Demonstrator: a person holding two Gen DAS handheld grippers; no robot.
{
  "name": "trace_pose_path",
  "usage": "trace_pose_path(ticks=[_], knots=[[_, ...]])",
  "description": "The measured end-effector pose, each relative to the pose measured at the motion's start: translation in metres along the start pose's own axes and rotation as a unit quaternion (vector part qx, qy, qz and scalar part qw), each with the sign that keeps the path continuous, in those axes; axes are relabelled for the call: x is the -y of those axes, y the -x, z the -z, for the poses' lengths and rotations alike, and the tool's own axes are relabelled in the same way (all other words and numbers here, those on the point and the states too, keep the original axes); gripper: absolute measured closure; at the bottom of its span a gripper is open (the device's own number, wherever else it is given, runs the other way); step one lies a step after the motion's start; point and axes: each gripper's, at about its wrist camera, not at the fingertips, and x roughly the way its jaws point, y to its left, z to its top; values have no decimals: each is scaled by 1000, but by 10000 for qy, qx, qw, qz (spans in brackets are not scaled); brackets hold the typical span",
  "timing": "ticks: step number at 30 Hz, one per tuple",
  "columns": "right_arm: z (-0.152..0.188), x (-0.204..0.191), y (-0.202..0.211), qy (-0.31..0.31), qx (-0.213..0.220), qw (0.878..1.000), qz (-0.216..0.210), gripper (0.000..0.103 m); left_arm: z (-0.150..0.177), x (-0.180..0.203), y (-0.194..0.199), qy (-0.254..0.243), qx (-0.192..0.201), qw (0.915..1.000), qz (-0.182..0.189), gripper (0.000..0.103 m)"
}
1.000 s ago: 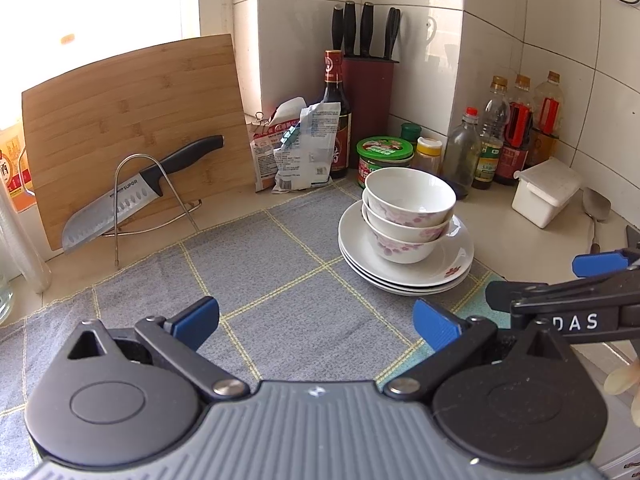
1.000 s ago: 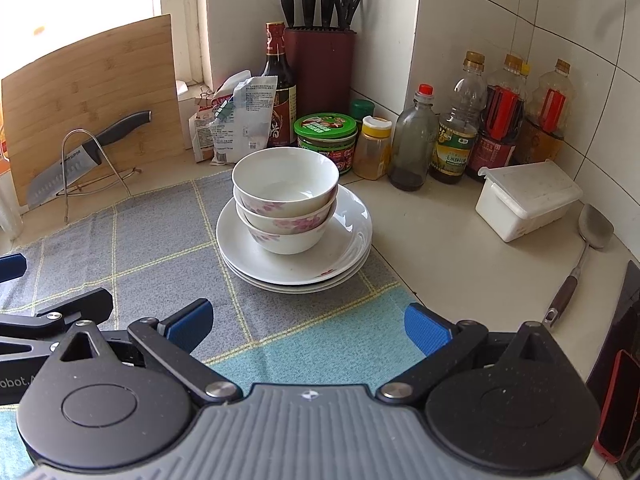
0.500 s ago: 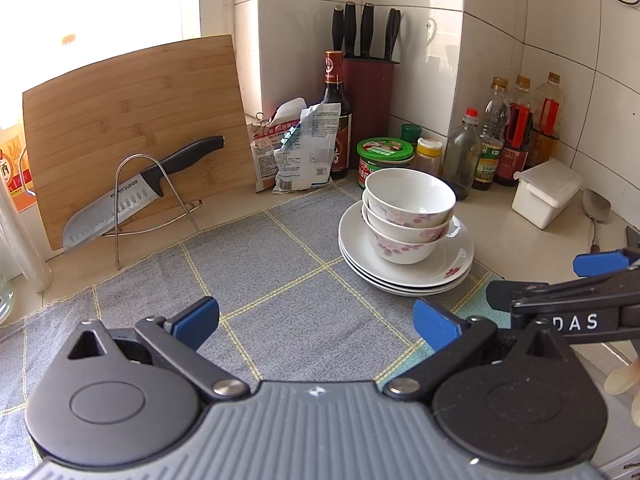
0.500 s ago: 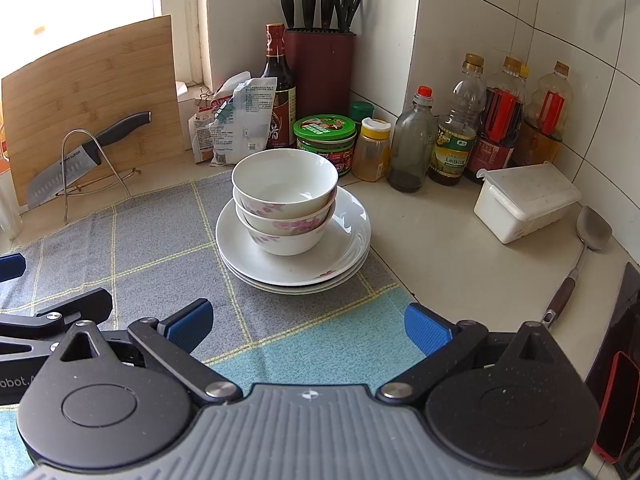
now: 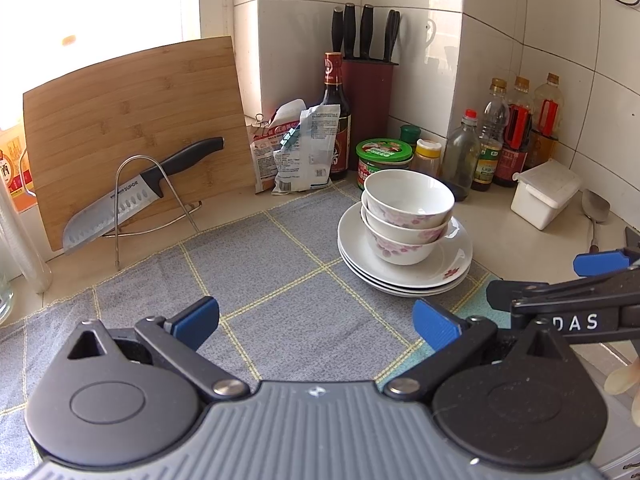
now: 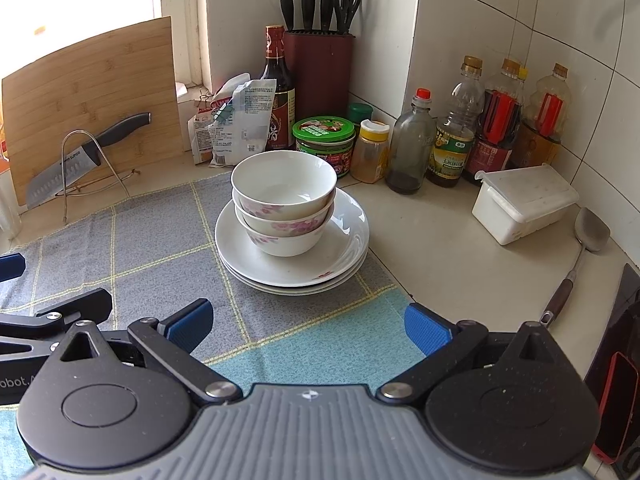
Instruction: Organize plates and bowls
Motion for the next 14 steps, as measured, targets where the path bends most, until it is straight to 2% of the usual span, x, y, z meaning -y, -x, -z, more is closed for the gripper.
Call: trace_pose_path(ticks=[14], knots=[[-1, 2, 2, 4, 16, 10000, 12, 0, 0, 0, 1, 30, -3, 10000, 32, 1]])
